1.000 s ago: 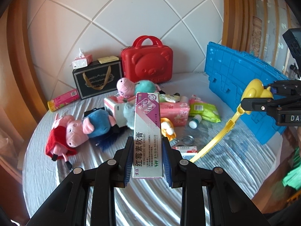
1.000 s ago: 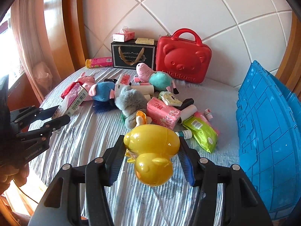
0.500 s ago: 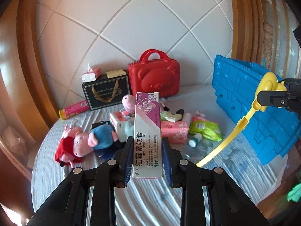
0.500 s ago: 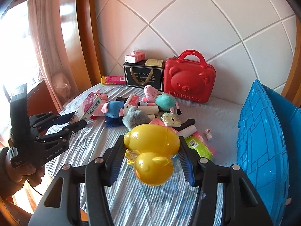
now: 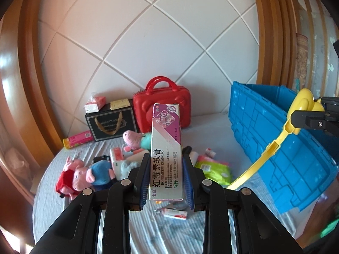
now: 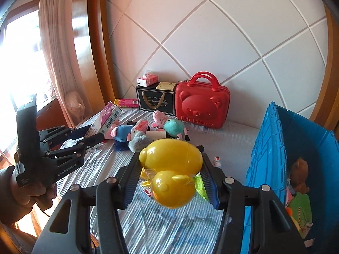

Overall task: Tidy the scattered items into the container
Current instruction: 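Carry both items over the blue crate and open both grippers to drop them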

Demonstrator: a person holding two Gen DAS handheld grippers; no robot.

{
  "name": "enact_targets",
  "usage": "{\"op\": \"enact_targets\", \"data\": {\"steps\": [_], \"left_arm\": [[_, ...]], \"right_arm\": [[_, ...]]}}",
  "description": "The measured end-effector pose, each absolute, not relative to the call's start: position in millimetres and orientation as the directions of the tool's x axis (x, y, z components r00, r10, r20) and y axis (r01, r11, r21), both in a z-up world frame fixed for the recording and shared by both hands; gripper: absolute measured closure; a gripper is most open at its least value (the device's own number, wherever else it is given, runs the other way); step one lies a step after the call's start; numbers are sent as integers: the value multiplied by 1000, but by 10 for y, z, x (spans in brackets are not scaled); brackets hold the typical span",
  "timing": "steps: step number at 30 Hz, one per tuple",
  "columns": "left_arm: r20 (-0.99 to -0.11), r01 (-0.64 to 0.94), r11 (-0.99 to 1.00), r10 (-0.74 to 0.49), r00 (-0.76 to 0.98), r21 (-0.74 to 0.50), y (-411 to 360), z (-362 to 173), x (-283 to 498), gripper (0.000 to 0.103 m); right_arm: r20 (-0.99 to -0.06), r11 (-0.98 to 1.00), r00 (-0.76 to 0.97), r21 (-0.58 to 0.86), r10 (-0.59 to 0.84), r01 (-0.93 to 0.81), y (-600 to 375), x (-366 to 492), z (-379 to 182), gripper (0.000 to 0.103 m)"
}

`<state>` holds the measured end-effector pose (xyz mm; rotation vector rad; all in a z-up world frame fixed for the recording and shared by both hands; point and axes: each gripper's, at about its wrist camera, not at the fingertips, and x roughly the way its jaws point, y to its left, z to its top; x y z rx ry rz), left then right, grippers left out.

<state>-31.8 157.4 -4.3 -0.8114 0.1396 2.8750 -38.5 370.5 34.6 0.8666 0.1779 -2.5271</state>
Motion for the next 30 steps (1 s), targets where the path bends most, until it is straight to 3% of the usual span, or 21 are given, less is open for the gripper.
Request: {"op": "enact_targets", "data": {"steps": [14, 23, 30], "left_arm": [[-475, -335, -939, 262, -840, 74, 2816, 436, -493, 75], [-459, -471, -879, 387, -800, 80, 3715, 650, -581, 75], [-459, -562, -822, 465, -757, 95, 4368, 790, -669, 76]], "right_arm": [[-519, -947, -802, 52, -296, 316, 4885, -229, 892, 50], [-480, -991, -868, 36, -127, 126, 5853, -125, 1148, 50], [-502, -1000, -865, 19, 11, -24, 6548, -60, 1145, 50]]}}
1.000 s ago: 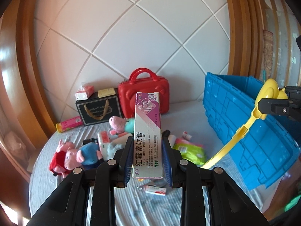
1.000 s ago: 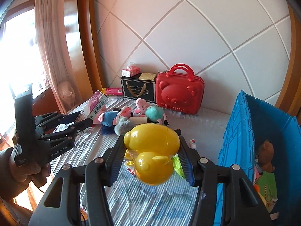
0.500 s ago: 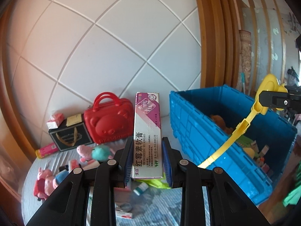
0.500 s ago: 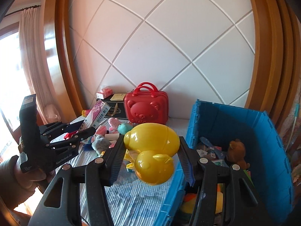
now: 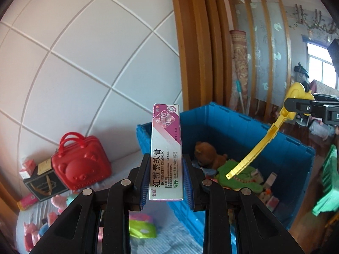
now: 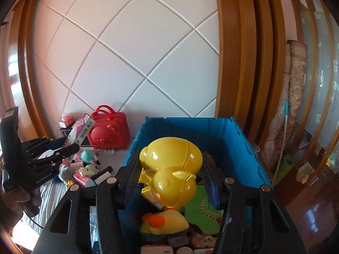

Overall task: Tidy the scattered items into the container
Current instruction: 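Carry both items over the blue crate and open both grippers to drop them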

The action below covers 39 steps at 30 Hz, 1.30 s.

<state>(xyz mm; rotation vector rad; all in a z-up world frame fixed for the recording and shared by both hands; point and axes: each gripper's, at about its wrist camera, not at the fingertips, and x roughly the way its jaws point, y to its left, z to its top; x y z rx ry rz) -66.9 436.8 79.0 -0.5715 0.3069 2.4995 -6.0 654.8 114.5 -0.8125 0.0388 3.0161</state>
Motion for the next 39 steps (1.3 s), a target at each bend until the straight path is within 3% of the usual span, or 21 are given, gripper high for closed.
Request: {"op": "enact_targets", "data": {"steps": [24, 26, 27, 28, 30, 39], "left_arm": [[-473, -680, -731, 578, -665, 63, 5747, 1016, -1197, 74], [-469, -673, -739, 581, -665, 39, 5759, 1032, -1281, 38], [-458, -660, -751, 575, -678, 35, 5754, 1044, -1307, 3], [-435, -644, -764, 569, -698, 33, 5722, 1058, -1315, 1], [-431, -633, -773, 559, -709, 38, 5702, 1056, -1337, 1], [-468, -567, -823, 489, -737, 32, 5347, 839, -1426, 1]], "right_arm": [[-600, -983, -786, 3, 147, -186, 7391, 19, 851, 50], [-609, -982, -777, -20, 162, -188, 7397, -38, 827, 49], [-620, -981, -767, -32, 168, -189, 7403, -83, 801, 46], [-622, -981, -764, -35, 171, -192, 7403, -110, 780, 23], [-613, -983, -774, -24, 159, -183, 7397, -130, 773, 0], [-620, -991, -778, 13, 99, -137, 7311, -294, 729, 0]]}}
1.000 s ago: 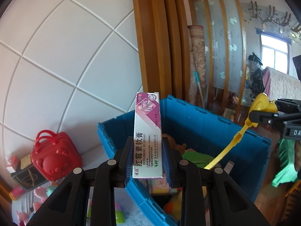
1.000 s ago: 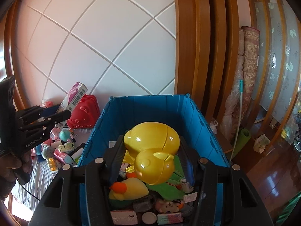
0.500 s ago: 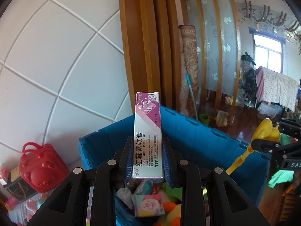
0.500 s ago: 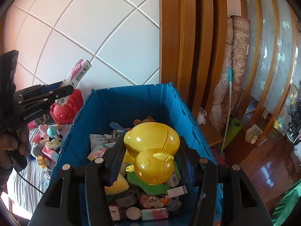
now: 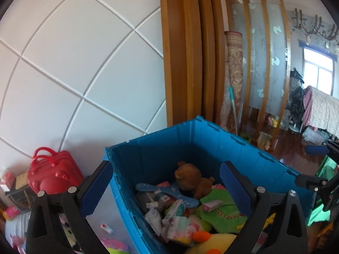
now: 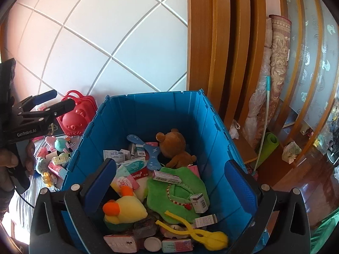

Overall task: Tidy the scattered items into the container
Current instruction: 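Carry both items over the blue crate and open both grippers to drop them, then withdraw both tools from the crate back toward the bed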

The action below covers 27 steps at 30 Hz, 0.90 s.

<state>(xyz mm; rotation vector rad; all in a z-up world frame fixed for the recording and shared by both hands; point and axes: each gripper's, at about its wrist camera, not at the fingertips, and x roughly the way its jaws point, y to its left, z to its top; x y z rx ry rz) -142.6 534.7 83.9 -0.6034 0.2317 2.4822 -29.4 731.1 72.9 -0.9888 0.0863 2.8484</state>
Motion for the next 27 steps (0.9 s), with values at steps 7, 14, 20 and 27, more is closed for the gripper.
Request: {"op": "enact_targets", "data": {"steps": [7, 14, 20, 27], "left_arm": [[-485, -501, -865, 431, -761, 17, 4902, 731, -1376, 1], [-494, -427, -903, 353, -795, 41, 4336, 592, -1207, 1], [-518, -336, -941, 270, -811, 35, 3722, 490, -1133, 1], [-538, -234, -972, 187, -822, 20, 2983, 364, -1050, 1]], "right_arm": [[-603, -998, -797, 27, 28, -55, 7002, -423, 710, 0], [-585, -996, -806, 48, -91, 78, 6491, -548, 712, 0], [-589, -984, -790, 53, -169, 171, 5992, -666, 678, 0], [-600, -957, -755, 60, -262, 284, 5285, -691, 565, 0]]}}
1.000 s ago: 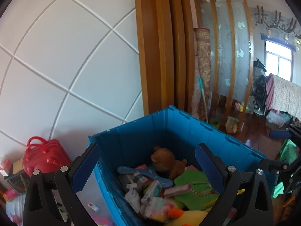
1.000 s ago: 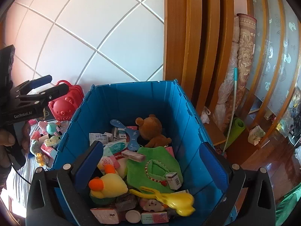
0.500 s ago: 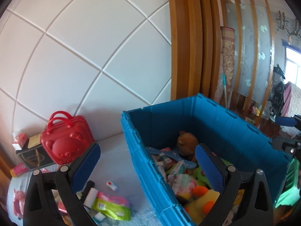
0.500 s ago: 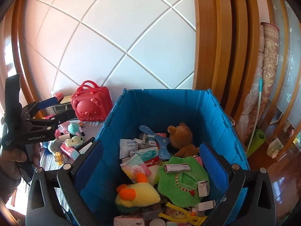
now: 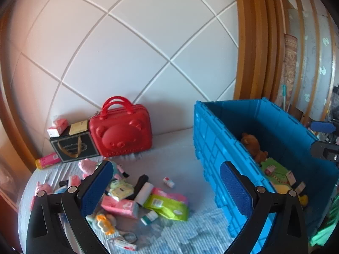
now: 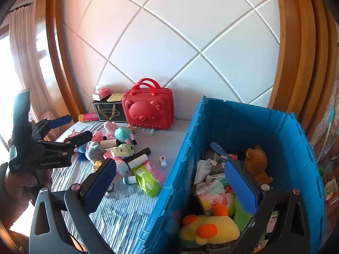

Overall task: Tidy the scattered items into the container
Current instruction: 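Withdraw both tools from the crate back toward the bed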

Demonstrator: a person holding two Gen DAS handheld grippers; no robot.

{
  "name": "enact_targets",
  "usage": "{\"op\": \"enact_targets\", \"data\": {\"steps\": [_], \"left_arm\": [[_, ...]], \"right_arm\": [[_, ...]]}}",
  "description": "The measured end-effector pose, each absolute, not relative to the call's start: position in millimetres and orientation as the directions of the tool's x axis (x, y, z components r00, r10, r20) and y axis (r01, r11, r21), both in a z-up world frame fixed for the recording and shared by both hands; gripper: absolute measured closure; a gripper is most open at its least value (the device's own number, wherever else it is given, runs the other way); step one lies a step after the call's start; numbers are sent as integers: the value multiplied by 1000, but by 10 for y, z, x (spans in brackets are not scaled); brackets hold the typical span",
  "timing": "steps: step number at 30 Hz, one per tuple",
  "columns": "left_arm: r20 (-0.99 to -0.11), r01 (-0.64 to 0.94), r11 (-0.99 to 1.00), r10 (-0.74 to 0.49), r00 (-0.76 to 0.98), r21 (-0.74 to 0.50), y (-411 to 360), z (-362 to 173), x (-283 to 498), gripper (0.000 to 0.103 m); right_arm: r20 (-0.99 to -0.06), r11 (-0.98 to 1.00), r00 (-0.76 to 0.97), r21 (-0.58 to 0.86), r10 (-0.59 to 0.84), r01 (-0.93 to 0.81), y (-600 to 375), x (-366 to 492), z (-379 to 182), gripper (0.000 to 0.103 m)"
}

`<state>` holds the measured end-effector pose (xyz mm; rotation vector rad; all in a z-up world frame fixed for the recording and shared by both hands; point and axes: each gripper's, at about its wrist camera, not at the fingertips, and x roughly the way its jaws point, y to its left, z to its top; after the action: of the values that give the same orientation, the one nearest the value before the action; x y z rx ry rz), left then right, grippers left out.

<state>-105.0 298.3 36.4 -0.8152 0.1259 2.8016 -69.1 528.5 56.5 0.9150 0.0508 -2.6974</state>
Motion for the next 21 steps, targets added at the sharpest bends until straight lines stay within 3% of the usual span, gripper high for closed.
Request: {"op": "enact_targets", "data": {"steps": [11, 21], "left_arm": [[-593, -126, -992, 106, -798, -8, 1936, -52, -981, 1], [-654, -86, -996, 81, -753, -24, 1185, -634, -1272, 1]], "right_arm": [[-627, -922, -702, 70, -338, 382, 4333, -812, 473, 0], [-691, -925, -651, 69, -314, 373, 3702, -949, -23, 0]]}}
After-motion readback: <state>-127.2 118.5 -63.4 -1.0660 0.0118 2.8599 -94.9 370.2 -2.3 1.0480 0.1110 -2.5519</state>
